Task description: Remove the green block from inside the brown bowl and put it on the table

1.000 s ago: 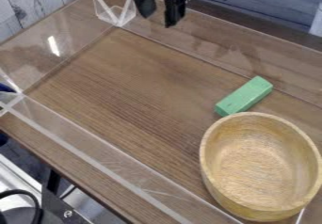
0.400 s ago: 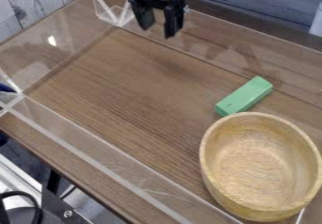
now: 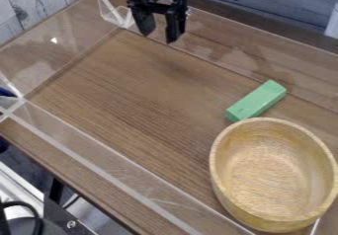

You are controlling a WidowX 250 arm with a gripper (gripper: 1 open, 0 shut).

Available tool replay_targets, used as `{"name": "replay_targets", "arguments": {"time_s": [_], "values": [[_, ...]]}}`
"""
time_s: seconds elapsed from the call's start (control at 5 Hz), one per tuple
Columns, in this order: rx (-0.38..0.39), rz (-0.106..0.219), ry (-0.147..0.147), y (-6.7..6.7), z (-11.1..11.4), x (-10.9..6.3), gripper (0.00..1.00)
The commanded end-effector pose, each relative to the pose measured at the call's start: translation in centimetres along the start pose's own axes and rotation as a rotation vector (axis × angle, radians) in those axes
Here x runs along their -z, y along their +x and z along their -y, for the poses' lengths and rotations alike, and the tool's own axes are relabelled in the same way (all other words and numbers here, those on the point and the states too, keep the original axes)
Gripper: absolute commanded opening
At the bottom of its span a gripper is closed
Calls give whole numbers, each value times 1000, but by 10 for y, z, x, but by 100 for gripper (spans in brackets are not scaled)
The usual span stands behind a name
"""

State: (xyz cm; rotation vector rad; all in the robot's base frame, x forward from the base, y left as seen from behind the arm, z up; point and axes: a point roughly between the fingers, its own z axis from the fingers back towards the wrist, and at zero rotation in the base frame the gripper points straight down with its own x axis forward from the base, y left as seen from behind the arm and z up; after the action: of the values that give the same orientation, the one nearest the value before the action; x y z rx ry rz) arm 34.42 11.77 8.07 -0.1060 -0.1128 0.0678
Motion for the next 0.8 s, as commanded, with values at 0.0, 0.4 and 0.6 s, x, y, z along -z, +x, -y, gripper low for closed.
{"name": "replay_targets", "arguments": {"time_s": [0.0,0.4,0.6], "values": [[9,66,36,12,-7,-20,100],[24,39,42,15,-6,-8,100],[51,25,36,15,3,-1,100]]}}
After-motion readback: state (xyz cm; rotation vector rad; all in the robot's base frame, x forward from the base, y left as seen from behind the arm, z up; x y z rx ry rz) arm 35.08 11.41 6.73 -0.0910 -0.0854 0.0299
